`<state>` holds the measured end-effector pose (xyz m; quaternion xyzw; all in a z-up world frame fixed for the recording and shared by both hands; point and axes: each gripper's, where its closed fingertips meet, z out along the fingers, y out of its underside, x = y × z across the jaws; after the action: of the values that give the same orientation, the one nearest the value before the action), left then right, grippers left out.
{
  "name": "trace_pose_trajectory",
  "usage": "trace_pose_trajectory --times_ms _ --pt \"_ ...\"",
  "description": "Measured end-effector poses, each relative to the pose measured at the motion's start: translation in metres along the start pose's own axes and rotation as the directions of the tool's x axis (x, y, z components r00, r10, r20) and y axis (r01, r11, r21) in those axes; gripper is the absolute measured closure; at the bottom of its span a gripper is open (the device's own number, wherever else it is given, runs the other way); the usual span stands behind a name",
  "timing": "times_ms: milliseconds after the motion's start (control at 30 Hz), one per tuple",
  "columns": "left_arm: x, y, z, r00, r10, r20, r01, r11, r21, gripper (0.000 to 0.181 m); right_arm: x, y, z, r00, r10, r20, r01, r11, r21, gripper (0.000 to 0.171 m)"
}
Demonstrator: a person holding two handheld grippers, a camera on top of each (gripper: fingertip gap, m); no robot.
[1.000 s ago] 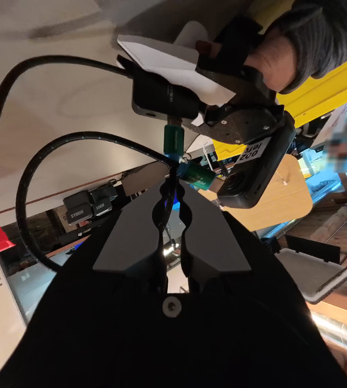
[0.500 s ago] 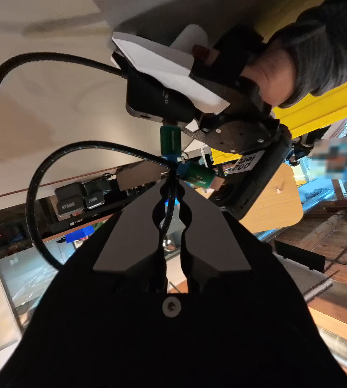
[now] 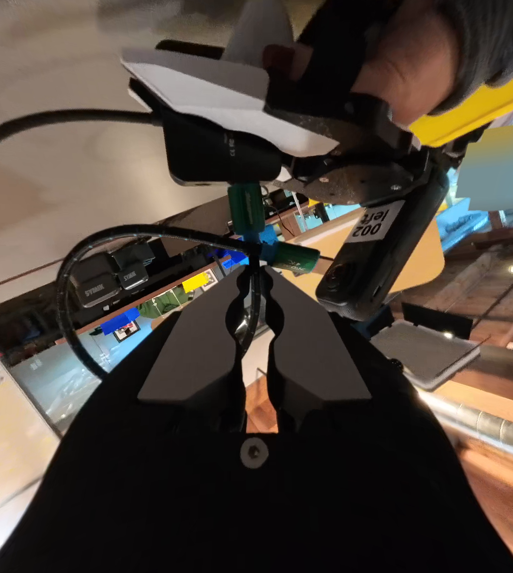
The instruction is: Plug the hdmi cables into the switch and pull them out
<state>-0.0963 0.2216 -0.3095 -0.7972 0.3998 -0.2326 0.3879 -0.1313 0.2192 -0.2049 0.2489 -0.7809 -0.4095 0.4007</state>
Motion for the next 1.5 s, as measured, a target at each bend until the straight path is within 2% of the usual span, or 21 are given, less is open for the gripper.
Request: trace_pose_trajectory --times_ms 33,100,200,267,300,367,433,533,633,733,800,867,967,1067,1133,1233,1367,1433,1500 --pt "-0.006 0.001 -0.001 0.999 0.018 0.042 -0.018 1.000 -0.009 0.170 0.001 0.001 0.001 0.999 0.038 -0.012 -0.038 0.999 -0.001 0.167" --pt "-0.006 -0.003 -0.004 0.998 0.031 0.059 -0.033 0.999 0.034 0.151 0.005 0.003 0.000 0.989 0.142 -0.043 -0.142 0.990 0.012 0.167" --pt "-0.005 -0.030 -0.013 0.997 0.008 0.080 -0.024 0.978 0.207 0.122 -0.001 0.017 -0.004 0.978 0.198 -0.064 -0.201 0.979 -0.041 0.167" --pt "-0.016 -0.040 -0.024 0.986 0.012 0.167 -0.057 0.961 0.269 0.103 -0.014 0.028 -0.009 0.971 0.236 -0.050 -0.239 0.968 -0.075 0.167" --pt "-0.024 -0.044 -0.031 0.976 0.002 0.218 -0.071 0.950 0.306 0.094 -0.019 0.036 -0.014 0.966 0.255 -0.048 -0.258 0.961 -0.096 0.167" --pt "-0.037 -0.047 -0.042 0.961 -0.056 0.269 -0.046 0.934 0.356 0.090 -0.029 0.058 -0.027 0.953 0.297 -0.054 -0.302 0.940 -0.160 0.167" --pt "-0.047 -0.046 -0.048 0.958 -0.140 0.249 0.034 0.921 0.389 0.078 -0.040 0.089 -0.046 0.937 0.341 -0.068 -0.347 0.904 -0.249 0.167" --pt "-0.057 -0.046 -0.054 0.953 -0.221 0.206 0.104 0.880 0.463 0.080 -0.066 0.144 -0.078 0.921 0.384 -0.071 -0.379 0.837 -0.394 0.167" --pt "-0.063 -0.043 -0.055 0.947 -0.259 0.189 0.137 0.860 0.491 0.086 -0.108 0.194 -0.104 0.917 0.400 -0.013 -0.350 0.787 -0.508 0.167" --pt "-0.063 -0.040 -0.051 0.949 -0.248 0.195 0.129 0.869 0.477 0.087 -0.146 0.226 -0.112 0.944 0.319 0.089 -0.220 0.805 -0.551 0.167" --pt "-0.062 -0.038 -0.048 0.949 -0.233 0.213 0.114 0.882 0.457 0.087 -0.167 0.238 -0.106 0.962 0.214 0.171 -0.095 0.847 -0.524 0.167" --pt "-0.061 -0.038 -0.046 0.949 -0.220 0.225 0.101 0.890 0.445 0.086 -0.195 0.238 -0.095 0.949 0.114 0.294 0.029 0.897 -0.441 0.167" --pt "-0.062 -0.038 -0.047 0.948 -0.226 0.225 0.106 0.888 0.448 0.087 -0.242 0.218 -0.078 0.881 -0.040 0.472 0.176 0.953 -0.248 0.167" --pt "-0.064 -0.037 -0.049 0.945 -0.245 0.219 0.123 0.881 0.456 0.087 -0.274 0.189 -0.062 0.832 -0.131 0.540 0.209 0.974 -0.086 0.167" --pt "-0.065 -0.037 -0.049 0.944 -0.250 0.216 0.130 0.881 0.455 0.088 -0.283 0.174 -0.051 0.831 -0.089 0.550 0.144 0.988 -0.058 0.167" --pt "-0.064 -0.036 -0.048 0.945 -0.245 0.218 0.125 0.884 0.451 0.088 -0.293 0.147 -0.033 0.818 0.064 0.572 -0.037 0.998 -0.058 0.167" --pt "-0.063 -0.036 -0.046 0.947 -0.222 0.233 0.104 0.896 0.431 0.088 -0.300 0.143 -0.007 0.785 0.252 0.566 -0.184 0.967 -0.175 0.167" --pt "-0.062 -0.035 -0.045 0.947 -0.213 0.240 0.095 0.901 0.424 0.088 -0.308 0.144 -0.001 0.752 0.312 0.581 -0.233 0.950 -0.208 0.166" --pt "-0.062 -0.035 -0.045 0.946 -0.213 0.244 0.094 0.902 0.422 0.088 -0.323 0.135 -0.002 0.675 0.342 0.654 -0.266 0.939 -0.217 0.164"
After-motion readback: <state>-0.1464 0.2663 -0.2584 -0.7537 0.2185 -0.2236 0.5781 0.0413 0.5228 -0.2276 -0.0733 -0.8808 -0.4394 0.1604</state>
